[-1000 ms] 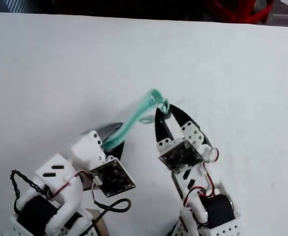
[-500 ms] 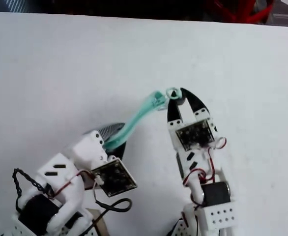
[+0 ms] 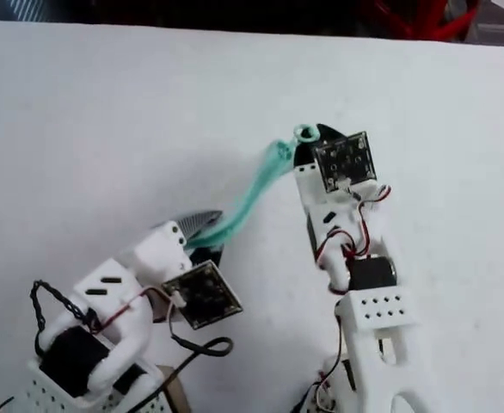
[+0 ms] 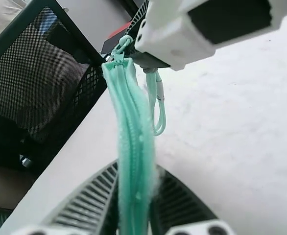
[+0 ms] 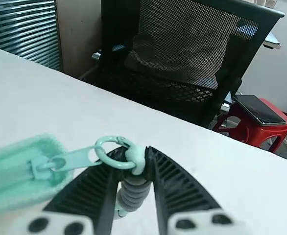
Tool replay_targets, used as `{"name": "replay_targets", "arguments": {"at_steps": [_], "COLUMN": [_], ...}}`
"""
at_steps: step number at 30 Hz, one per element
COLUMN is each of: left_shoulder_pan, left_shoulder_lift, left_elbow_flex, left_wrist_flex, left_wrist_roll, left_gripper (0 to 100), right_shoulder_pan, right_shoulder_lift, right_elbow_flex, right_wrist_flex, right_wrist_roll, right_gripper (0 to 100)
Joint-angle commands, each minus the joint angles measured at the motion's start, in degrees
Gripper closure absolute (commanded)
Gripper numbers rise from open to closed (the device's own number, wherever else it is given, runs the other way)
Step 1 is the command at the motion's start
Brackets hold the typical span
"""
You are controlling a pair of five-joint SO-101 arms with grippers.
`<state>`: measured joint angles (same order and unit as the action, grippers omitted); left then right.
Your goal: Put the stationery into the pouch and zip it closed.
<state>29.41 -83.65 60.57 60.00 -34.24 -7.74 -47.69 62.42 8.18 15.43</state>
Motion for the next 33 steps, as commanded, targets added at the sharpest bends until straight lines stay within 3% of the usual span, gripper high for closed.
{"name": "replay_targets", "arguments": {"at_steps": [1, 3, 7, 13, 18, 25, 29, 33], "left_shoulder_pan": [-0.7, -1.8, -3.9, -4.9, -7.1, -19.9, -24.7, -27.7], "left_shoulder_lift": [0.7, 0.8, 1.0, 1.0, 3.5, 26.3, 41.7, 50.9], "left_elbow_flex": [1.7, 1.5, 1.8, 5.8, 5.5, -8.3, -27.4, -41.1], "left_wrist_flex": [-1.1, -2.2, -9.3, -22.4, -29.3, -42.4, -36.0, -28.9], "left_wrist_roll": [4.6, 7.2, 16.9, 25.6, 20.5, 15.4, 11.8, 3.3], "left_gripper": [98, 98, 98, 98, 92, 92, 95, 97], "right_shoulder_pan": [3.9, 2.7, -0.8, -4.6, -3.0, 5.7, 5.7, 5.7], "right_shoulder_lift": [-1.8, -5.8, -16.3, -39.7, -55.4, -52.5, -52.3, -52.3], "right_elbow_flex": [-2.5, -2.5, -2.5, -6.1, -8.8, -1.1, 1.5, 2.1], "right_wrist_flex": [2.9, 7.9, 19.4, 40.5, 52.7, 52.1, 50.6, 50.4], "right_wrist_roll": [-0.5, -0.6, -0.6, -0.4, 0.0, -0.5, -0.6, -0.6], "right_gripper": [96.8, 89.6, 66.1, 67.7, 67.9, 68.0, 68.0, 68.0]}}
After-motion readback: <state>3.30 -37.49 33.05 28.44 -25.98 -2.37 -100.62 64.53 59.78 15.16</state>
